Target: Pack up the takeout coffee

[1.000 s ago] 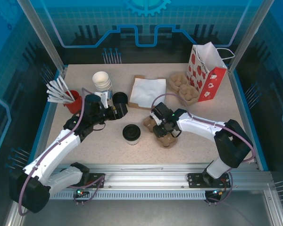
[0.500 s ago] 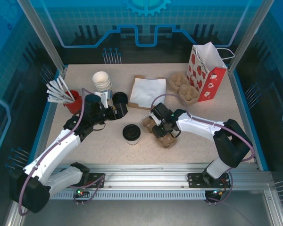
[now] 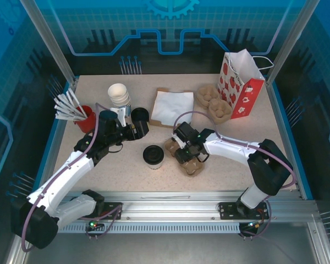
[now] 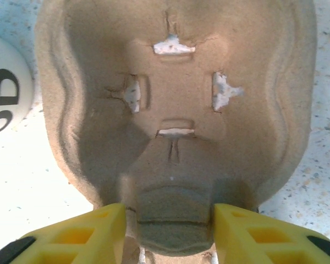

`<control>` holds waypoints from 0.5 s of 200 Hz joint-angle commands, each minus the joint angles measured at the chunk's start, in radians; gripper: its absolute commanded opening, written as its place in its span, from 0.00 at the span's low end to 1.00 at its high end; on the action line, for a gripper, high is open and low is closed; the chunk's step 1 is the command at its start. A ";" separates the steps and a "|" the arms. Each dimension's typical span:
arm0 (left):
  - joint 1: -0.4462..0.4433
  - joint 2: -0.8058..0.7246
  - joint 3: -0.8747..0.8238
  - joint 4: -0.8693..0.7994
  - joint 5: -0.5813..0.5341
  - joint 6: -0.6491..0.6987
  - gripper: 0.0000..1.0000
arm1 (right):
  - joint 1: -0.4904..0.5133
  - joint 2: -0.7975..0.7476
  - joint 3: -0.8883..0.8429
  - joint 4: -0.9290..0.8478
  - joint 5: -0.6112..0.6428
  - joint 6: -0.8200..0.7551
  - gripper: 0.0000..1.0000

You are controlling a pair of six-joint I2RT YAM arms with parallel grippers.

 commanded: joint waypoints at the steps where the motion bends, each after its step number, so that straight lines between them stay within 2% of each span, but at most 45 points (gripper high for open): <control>1: 0.004 0.001 -0.006 -0.013 0.014 0.026 0.78 | 0.015 -0.034 0.033 -0.012 -0.030 0.011 0.50; 29: 0.004 -0.001 0.000 -0.019 0.020 0.028 0.78 | -0.006 -0.107 0.080 -0.082 0.001 -0.014 0.55; 51: 0.004 -0.001 0.014 -0.020 0.042 0.026 0.78 | -0.067 -0.196 0.158 -0.166 0.056 -0.063 0.63; 75: -0.008 -0.006 0.047 -0.008 0.107 0.016 0.78 | -0.201 -0.288 0.286 -0.233 0.120 -0.120 0.69; 100: -0.049 -0.004 0.089 -0.004 0.105 0.039 0.77 | -0.359 -0.308 0.439 -0.264 0.196 -0.192 0.72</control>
